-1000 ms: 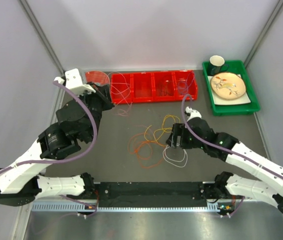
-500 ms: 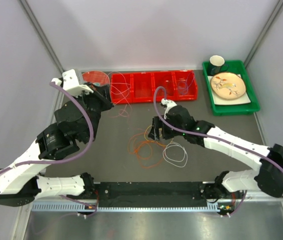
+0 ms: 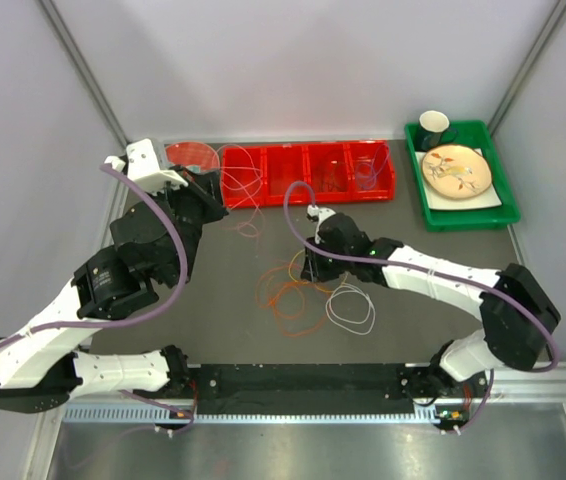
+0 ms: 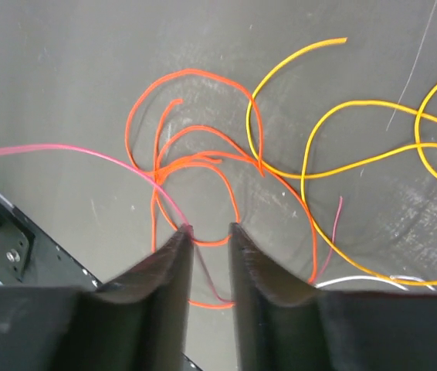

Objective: Untangle the cables

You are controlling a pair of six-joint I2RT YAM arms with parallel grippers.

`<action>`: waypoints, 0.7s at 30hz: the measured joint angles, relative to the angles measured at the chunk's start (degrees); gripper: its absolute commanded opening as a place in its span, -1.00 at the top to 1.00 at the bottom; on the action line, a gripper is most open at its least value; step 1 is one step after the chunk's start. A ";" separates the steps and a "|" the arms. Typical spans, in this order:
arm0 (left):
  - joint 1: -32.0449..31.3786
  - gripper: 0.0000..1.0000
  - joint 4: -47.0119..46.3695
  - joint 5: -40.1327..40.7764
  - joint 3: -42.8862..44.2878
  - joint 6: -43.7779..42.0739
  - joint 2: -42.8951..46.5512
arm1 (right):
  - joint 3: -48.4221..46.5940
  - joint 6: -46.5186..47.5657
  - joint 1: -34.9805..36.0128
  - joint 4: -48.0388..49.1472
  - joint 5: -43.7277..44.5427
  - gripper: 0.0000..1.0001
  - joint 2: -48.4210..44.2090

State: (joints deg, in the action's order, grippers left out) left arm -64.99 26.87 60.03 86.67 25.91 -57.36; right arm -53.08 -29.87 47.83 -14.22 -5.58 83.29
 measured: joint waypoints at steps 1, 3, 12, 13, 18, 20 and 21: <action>0.00 1.00 0.09 -0.04 0.00 0.04 0.00 | -0.42 0.15 0.00 -0.37 0.28 0.72 0.22; 0.00 1.00 0.17 -0.15 0.00 0.17 0.00 | -1.95 0.37 0.00 -0.96 0.92 1.00 0.63; 0.00 1.00 1.20 -0.20 -0.26 1.40 0.46 | -15.85 1.62 0.00 -5.90 1.44 1.00 1.66; 0.00 1.00 1.42 -0.20 -0.55 1.77 0.70 | -18.03 1.73 0.00 -7.08 1.38 1.00 1.77; 0.00 1.00 2.25 -0.72 -4.42 4.98 2.80 | -29.99 1.49 -0.02 -9.09 0.09 1.00 1.57; 0.02 1.00 2.86 -1.40 -6.67 6.62 3.58 | -30.99 0.50 -0.02 -7.56 -1.60 1.00 0.22; 0.02 1.00 3.21 -1.88 -7.61 7.30 3.82 | -30.49 -0.37 -0.02 -6.80 -2.84 1.00 -0.85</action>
State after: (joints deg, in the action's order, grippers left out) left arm -64.97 30.09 58.15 79.07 33.21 -53.54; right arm -83.57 -30.24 47.81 -21.02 -8.43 82.43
